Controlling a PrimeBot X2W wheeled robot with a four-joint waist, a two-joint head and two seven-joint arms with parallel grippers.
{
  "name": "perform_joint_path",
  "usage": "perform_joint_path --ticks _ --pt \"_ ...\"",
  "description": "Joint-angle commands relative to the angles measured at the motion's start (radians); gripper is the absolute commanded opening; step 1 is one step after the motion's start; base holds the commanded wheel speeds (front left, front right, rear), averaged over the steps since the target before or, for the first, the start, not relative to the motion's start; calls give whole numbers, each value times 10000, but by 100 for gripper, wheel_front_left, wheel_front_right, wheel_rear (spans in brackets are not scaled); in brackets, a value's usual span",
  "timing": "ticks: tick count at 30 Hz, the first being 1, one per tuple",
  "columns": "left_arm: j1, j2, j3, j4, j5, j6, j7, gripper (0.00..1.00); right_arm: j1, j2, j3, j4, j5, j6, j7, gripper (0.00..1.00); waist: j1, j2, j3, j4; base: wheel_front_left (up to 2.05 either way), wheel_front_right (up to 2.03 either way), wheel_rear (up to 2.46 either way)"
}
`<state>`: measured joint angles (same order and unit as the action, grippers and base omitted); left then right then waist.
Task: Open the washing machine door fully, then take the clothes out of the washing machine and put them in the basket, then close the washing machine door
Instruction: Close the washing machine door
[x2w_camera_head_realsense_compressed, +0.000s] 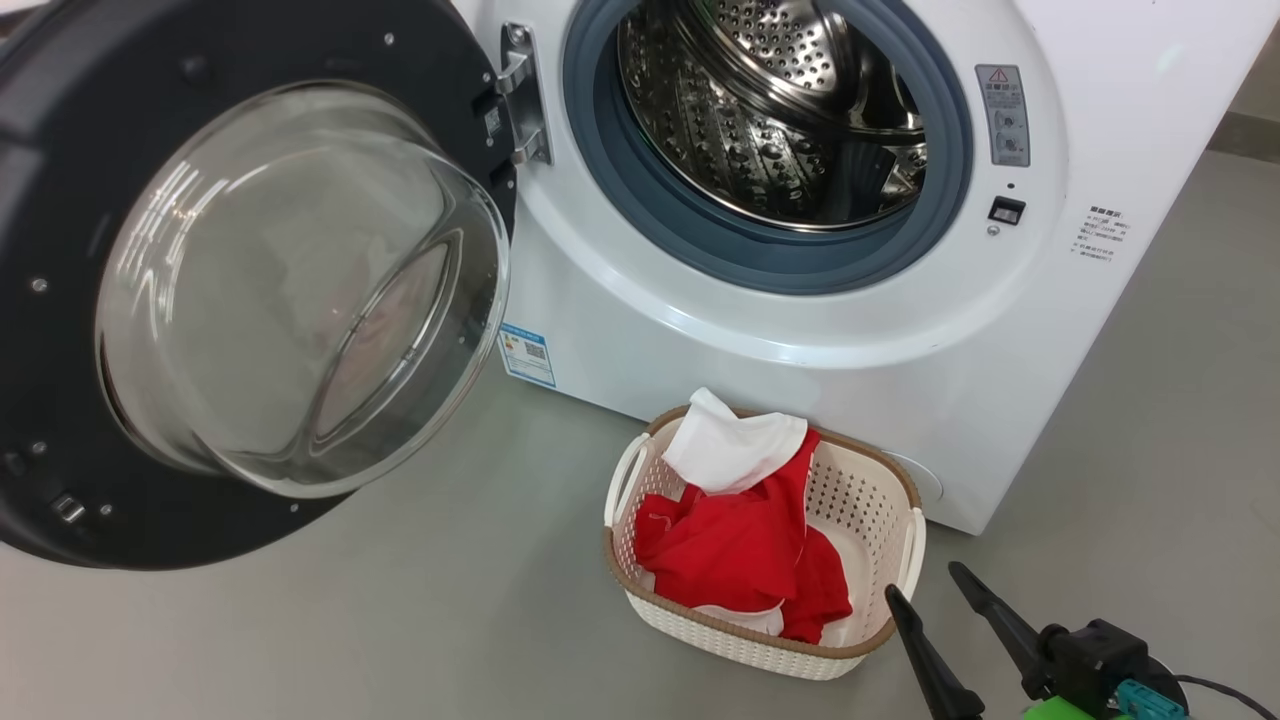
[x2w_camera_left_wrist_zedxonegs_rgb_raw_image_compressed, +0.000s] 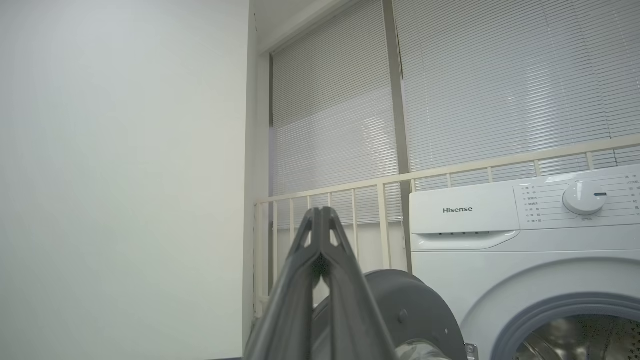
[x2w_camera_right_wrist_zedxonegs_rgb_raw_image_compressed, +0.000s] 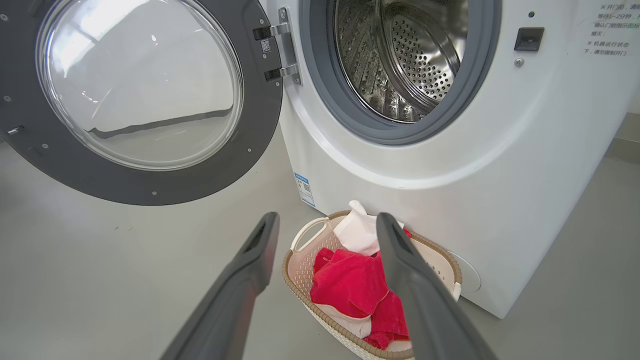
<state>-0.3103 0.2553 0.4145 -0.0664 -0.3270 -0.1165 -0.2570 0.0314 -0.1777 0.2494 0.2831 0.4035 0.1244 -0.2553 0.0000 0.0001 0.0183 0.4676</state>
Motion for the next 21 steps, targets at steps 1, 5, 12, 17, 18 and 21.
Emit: perform_joint_path --ticks 1,5,12,17,18,21 --pt "-694 747 315 151 -48 -95 -47 0 -45 -77 103 -284 -103 63 -65 100 0 -1 35 -8 0 0 0" --pt "-1641 1482 184 1210 -354 -126 -47 0 19 -79 2 -349 -140 63 -65 100 0 -1 121 -11 0 0 0" --pt "-3470 2384 -159 4600 -2421 -139 771 0 124 -57 -210 -474 -242 63 -65 100 0 -1 328 11 0 0 0" --pt "-4396 2863 -217 7090 -3894 -140 2298 0 164 -20 -311 -545 -300 63 -65 100 0 -1 500 53 0 0 0" --pt "-4500 2981 -306 7482 -4056 -140 2564 0 162 -18 -312 -557 -309 63 -65 100 0 -1 546 47 0 0 0" --pt "-4722 3229 -642 8474 -4534 -140 3435 0 147 -20 -298 -584 -325 63 -65 100 0 -1 639 3 0 0 0"
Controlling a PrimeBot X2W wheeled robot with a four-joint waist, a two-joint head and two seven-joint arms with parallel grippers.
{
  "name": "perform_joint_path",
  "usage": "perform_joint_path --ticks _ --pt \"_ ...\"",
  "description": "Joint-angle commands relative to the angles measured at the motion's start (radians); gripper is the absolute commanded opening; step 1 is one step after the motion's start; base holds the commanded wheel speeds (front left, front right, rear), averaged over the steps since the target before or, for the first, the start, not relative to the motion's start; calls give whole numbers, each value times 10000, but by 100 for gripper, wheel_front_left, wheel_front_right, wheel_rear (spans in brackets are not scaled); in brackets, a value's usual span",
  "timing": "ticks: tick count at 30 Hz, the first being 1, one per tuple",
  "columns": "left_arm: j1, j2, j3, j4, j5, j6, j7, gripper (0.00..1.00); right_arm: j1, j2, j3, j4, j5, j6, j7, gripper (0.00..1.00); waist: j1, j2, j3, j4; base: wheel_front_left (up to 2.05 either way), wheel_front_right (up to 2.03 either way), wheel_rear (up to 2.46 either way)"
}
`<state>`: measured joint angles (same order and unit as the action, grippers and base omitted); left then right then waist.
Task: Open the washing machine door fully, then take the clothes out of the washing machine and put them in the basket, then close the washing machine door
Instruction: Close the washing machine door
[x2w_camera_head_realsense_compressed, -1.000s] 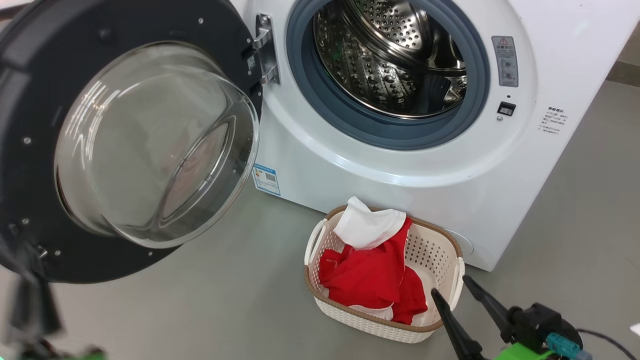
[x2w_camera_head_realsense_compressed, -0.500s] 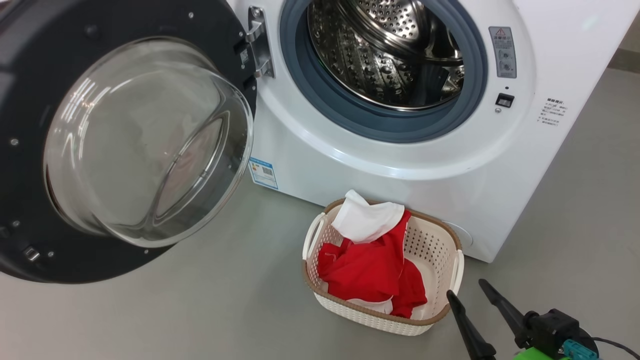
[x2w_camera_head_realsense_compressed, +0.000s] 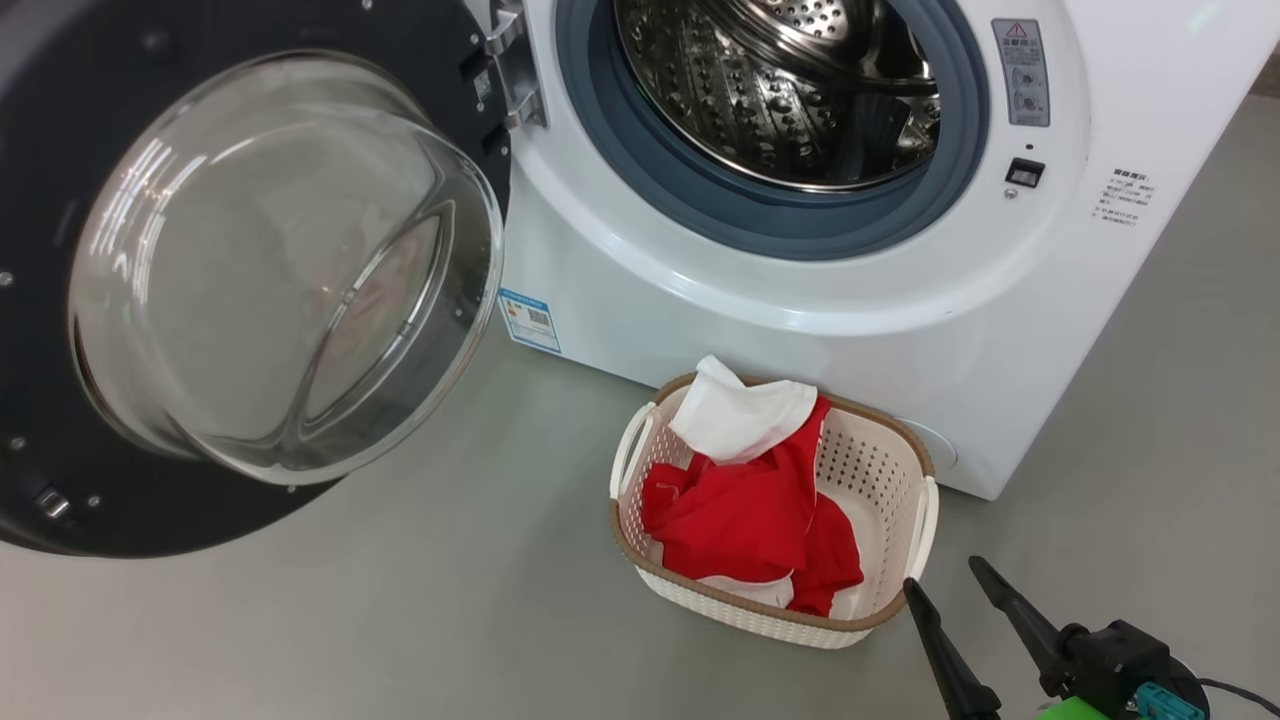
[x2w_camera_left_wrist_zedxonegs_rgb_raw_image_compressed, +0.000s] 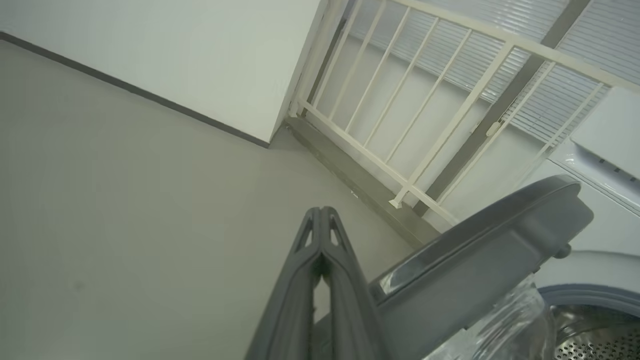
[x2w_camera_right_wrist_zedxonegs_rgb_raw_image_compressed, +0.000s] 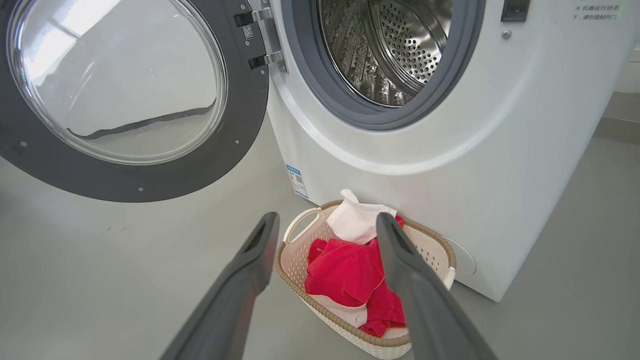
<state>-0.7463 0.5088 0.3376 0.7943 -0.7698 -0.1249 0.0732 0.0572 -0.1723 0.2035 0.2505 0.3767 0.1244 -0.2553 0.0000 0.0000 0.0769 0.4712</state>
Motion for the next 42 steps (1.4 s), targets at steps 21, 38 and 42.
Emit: perform_joint_path --ticks 21,38,42 --pt "201 1173 -1543 272 -3057 -57 3872 0 -286 -122 19 -287 -91 63 -65 100 0 0 371 -393 0 0 0" --pt "2036 1717 -2936 -2891 -4906 -57 5237 0 -3 217 -64 -224 -71 63 -65 100 0 0 -334 -311 0 0 0" --pt "2447 1879 -3176 -3748 -5344 -57 5136 0 27 242 -97 -239 -61 63 -65 100 0 0 -414 -336 0 0 0"
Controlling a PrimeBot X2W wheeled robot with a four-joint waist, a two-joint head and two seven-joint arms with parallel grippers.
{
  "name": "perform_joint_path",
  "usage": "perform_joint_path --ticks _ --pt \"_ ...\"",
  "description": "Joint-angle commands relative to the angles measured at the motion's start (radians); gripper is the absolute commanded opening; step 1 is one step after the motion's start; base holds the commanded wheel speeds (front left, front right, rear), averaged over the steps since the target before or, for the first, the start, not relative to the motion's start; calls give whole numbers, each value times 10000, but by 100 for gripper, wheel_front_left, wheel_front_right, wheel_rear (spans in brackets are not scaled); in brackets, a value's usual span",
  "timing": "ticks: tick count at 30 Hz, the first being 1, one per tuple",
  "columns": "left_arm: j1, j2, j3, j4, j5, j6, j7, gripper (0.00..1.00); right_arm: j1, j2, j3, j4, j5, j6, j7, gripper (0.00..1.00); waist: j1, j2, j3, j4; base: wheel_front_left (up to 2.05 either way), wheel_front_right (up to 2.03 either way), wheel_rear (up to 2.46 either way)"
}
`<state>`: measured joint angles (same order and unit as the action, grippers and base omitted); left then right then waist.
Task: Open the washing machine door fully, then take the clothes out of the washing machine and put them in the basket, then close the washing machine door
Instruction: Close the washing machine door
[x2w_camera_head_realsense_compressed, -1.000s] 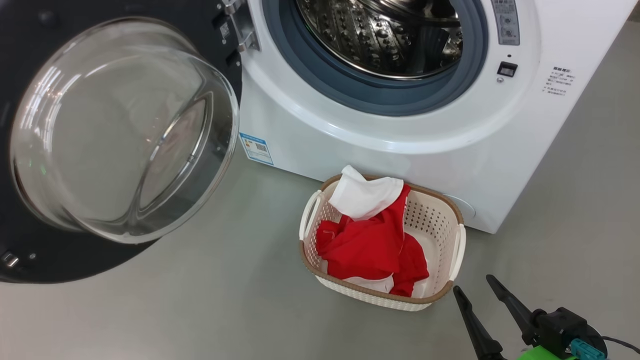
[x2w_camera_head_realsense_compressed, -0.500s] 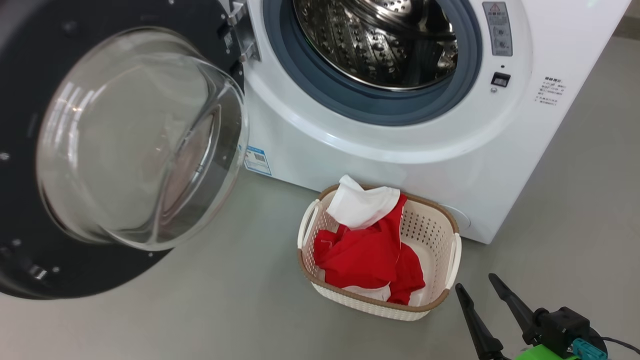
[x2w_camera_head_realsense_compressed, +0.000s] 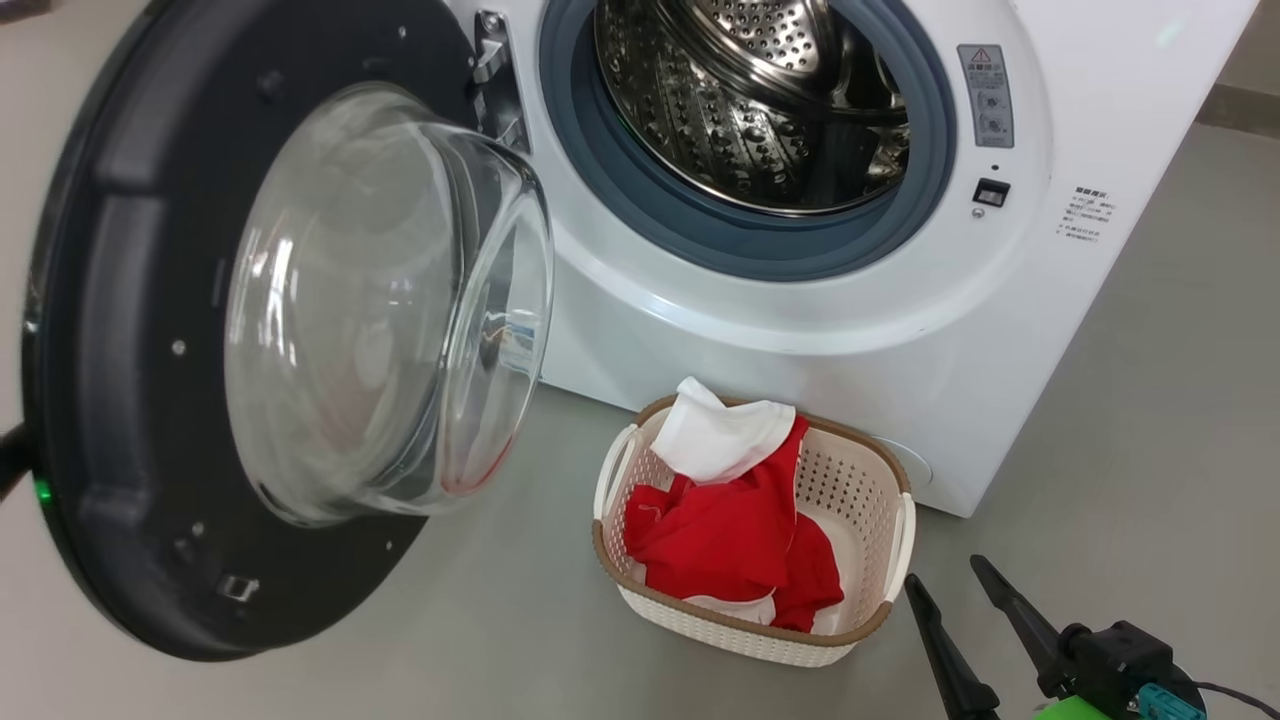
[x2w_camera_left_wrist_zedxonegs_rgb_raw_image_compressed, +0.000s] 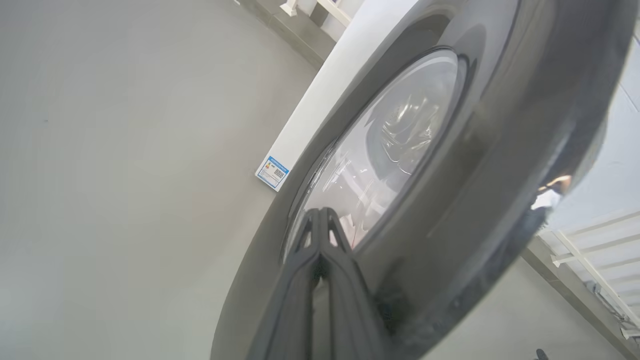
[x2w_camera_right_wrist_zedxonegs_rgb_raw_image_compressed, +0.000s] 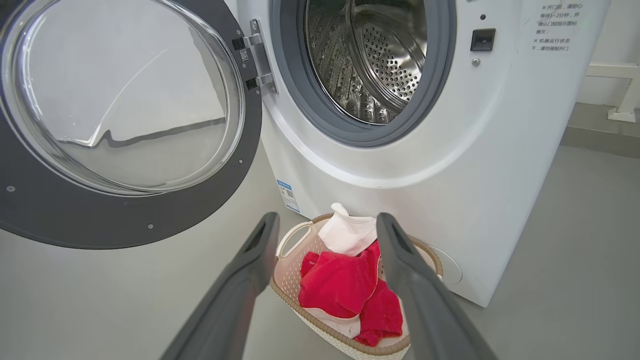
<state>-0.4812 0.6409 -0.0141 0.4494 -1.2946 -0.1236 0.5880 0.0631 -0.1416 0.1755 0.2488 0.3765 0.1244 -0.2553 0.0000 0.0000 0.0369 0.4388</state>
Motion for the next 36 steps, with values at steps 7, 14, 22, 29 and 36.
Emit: perform_joint_path --ticks 7,14,22,29,36 --pt "383 814 -165 -1580 -641 -71 -246 0 -10 -36 185 -232 -53 63 -65 100 0 0 -106 -126 0 0 0" --pt "746 881 -837 -2733 -958 -71 -596 0 8 -27 182 -247 -47 63 -65 100 0 0 -118 -295 0 0 0" --pt "964 687 -1676 -3849 -1117 -71 -1166 0 68 1 200 -248 -48 63 -65 100 0 0 -174 -540 0 0 0" --pt "670 126 -2412 -4435 -1071 -71 -1774 0 60 1 209 -259 -50 63 -65 100 0 0 -143 -778 0 0 0" --pt "285 -275 -3219 -4541 -816 -71 -2303 0 13 -13 153 -291 -60 63 -65 100 0 0 -51 -1023 0 0 0"
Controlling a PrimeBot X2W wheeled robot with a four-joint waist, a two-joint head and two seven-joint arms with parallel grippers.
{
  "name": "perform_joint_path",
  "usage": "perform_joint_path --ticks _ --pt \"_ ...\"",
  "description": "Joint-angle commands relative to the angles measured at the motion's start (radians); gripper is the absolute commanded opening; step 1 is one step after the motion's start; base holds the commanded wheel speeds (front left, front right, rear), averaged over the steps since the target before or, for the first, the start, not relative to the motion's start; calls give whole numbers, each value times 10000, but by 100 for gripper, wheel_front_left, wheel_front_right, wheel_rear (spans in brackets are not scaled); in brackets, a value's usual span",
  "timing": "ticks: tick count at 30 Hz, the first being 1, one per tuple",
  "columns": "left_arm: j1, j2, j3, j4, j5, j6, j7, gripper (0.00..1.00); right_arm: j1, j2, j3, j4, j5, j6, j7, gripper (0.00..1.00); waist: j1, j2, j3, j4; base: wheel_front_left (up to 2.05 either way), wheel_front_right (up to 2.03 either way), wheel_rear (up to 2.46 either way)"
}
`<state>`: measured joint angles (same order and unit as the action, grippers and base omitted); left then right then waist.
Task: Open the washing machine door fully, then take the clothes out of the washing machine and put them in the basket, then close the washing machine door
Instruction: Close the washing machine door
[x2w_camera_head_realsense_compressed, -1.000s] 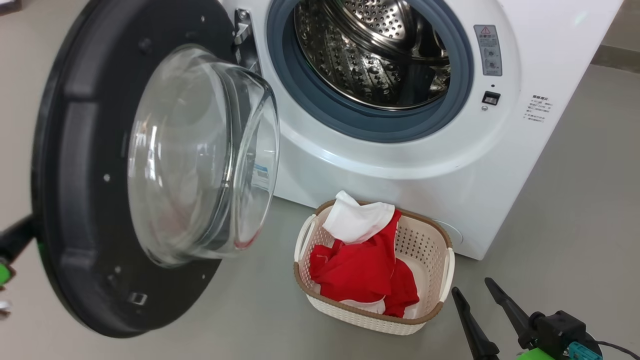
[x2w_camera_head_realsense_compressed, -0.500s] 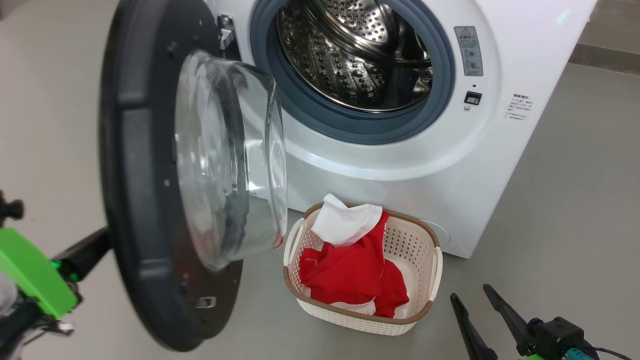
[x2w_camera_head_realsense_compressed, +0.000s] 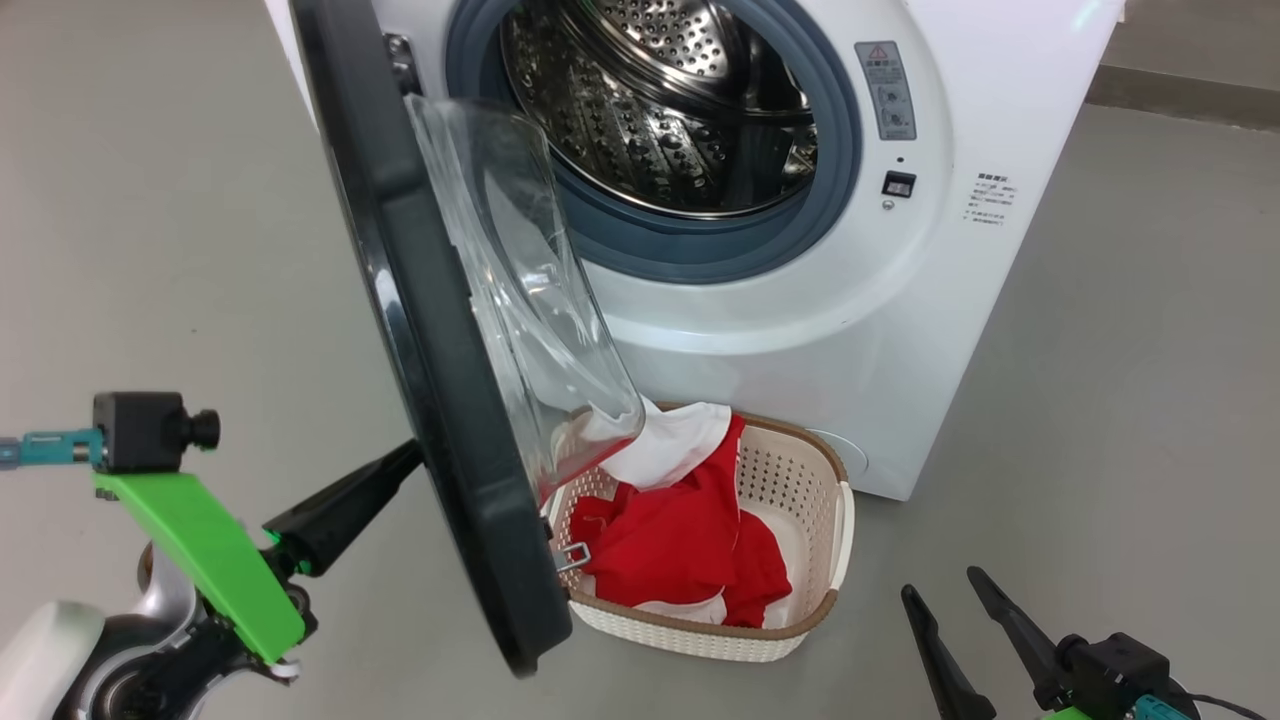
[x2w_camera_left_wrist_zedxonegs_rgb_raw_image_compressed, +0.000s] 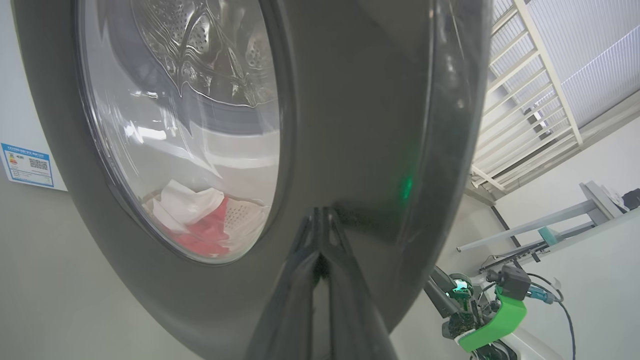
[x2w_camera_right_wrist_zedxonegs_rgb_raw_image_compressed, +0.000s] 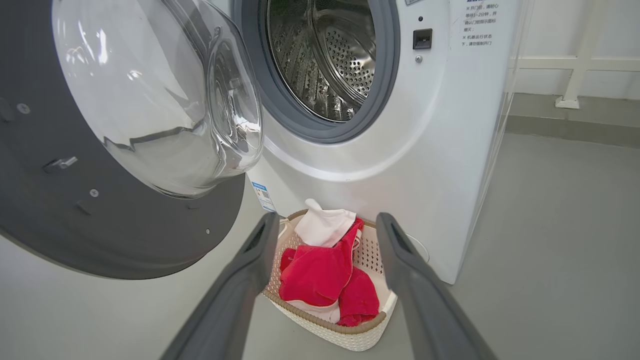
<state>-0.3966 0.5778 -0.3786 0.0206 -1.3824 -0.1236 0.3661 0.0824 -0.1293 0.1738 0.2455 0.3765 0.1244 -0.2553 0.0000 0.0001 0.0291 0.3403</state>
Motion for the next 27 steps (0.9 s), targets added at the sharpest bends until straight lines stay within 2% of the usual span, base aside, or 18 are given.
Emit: perform_joint_path --ticks 1,11,16,17,18,20,23,24,25,27 --pt "-573 376 388 -212 92 -71 -159 0 -181 -136 162 -268 -65 63 -65 100 0 -1 39 -62 0 0 0" --pt "50 636 533 933 424 -71 -1348 0 -179 -72 73 -286 -102 63 -65 100 0 -1 81 -42 0 0 0" --pt "620 475 752 1972 531 -65 -2175 0 -287 -93 106 -259 -104 63 -65 100 0 -1 101 65 0 0 0" --pt "736 424 764 2161 583 -65 -2344 4 -297 -103 111 -253 -103 63 -65 100 0 -1 97 87 0 0 0" --pt "843 373 764 2323 616 -65 -2483 18 -303 -115 121 -246 -102 63 -65 100 0 -1 91 108 0 0 0" --pt "1068 277 715 2562 650 -67 -2695 27 -309 -139 132 -237 -99 63 -65 100 0 -1 82 151 0 0 0" --pt "1379 88 756 2889 531 -68 -3069 56 -306 -173 139 -227 -96 63 -65 100 0 -1 73 209 0 0 0" --pt "1494 37 770 3009 510 -68 -3223 85 -307 -183 141 -224 -94 63 -65 100 0 -1 70 219 0 0 0" --pt "1693 -82 835 3172 422 -69 -3583 100 -306 -195 150 -219 -91 63 -65 100 0 -1 71 230 0 0 0" --pt "1886 -188 877 3363 405 -69 -3982 100 -313 -212 146 -226 -90 63 -65 100 0 -1 96 246 0 0 0"
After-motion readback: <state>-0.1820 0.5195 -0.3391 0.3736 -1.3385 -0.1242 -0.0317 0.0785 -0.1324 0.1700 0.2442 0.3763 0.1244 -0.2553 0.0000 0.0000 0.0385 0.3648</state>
